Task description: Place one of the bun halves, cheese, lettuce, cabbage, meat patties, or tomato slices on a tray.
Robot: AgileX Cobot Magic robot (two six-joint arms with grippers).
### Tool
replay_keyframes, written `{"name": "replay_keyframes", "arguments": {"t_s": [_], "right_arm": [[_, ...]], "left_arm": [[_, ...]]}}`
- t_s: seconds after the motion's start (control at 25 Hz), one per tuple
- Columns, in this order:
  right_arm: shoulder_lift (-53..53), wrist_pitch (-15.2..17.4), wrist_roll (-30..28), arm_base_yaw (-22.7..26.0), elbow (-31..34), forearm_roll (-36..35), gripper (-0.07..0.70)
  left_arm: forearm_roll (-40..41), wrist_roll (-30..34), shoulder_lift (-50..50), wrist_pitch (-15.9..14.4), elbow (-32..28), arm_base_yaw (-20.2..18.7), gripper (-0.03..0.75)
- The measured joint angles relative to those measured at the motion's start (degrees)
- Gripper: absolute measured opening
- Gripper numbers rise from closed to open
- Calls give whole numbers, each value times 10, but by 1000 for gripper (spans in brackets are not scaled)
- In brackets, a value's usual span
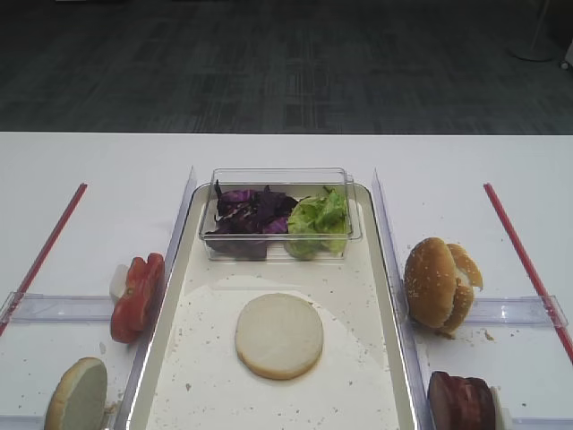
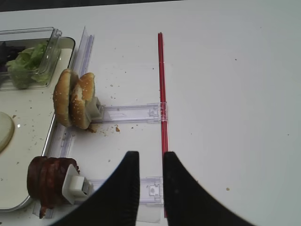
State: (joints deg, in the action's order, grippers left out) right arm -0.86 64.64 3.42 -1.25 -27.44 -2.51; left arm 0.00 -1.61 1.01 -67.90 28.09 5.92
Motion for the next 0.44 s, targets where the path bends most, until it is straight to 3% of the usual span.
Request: {"name": "replay_keyframes", "arguments": {"t_s": [0.44], "right_arm": [[0,0,0,0,0,0,176]], "left_arm": [[0,0,0,0,0,0,576]]}}
